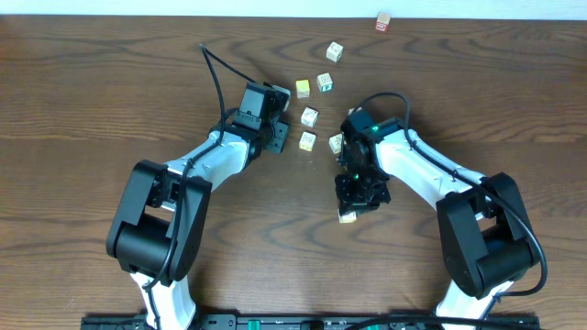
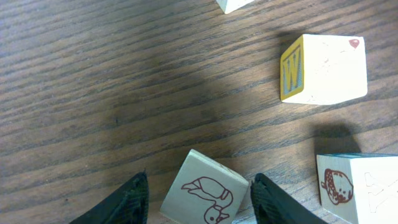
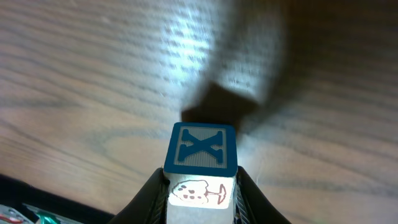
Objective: Lift 3 blocks
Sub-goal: 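Grasp the white bird-drawing block with the left gripper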
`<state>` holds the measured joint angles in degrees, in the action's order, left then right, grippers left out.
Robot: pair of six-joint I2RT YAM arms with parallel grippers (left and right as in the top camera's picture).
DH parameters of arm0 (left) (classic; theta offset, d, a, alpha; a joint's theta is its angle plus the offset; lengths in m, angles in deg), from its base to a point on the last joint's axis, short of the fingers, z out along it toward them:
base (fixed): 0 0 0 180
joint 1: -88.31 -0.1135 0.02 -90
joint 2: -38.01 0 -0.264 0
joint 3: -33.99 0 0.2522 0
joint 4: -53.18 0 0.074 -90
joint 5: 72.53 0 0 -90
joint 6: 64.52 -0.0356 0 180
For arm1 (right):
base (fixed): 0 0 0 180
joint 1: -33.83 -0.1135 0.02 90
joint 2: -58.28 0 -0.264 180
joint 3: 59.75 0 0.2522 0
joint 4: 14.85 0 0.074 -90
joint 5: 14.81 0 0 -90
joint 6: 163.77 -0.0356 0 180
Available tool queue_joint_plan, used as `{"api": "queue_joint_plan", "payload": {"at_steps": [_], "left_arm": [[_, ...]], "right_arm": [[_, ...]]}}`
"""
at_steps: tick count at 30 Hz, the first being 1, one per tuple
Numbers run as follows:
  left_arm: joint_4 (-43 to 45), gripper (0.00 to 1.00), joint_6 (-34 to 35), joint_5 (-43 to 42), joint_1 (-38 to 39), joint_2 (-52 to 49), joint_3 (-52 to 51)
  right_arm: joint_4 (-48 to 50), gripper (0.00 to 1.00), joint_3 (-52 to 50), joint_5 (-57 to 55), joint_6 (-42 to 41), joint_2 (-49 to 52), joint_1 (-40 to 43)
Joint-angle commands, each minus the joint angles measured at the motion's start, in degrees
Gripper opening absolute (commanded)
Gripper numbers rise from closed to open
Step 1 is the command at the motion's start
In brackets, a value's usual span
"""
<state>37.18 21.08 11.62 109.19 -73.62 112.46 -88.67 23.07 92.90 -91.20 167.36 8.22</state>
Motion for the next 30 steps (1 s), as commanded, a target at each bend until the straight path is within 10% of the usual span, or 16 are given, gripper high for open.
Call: {"api": "queue_joint_plan", "payload": {"at_steps": [1,12,30], "left_arm": [[0.3,0.5,-1.8,-0.1,-0.4,-0.8,1.4],[-0.7,0.22,-1.8,-0.1,-0.7,-4.1,1.4],[-9.8,0.14,0.7,-0.1,-0.7,-0.8,1.4]], "right_arm": [[-0.6,0.01,-1.2,-1.0,-0.8,0.9,-0.8],[2.6,0.01,-1.2,-1.2,-0.7,0.9,-0.7],[9.4,0.06,-1.2,-12.4,-0.7,0.9,-0.6]]}}
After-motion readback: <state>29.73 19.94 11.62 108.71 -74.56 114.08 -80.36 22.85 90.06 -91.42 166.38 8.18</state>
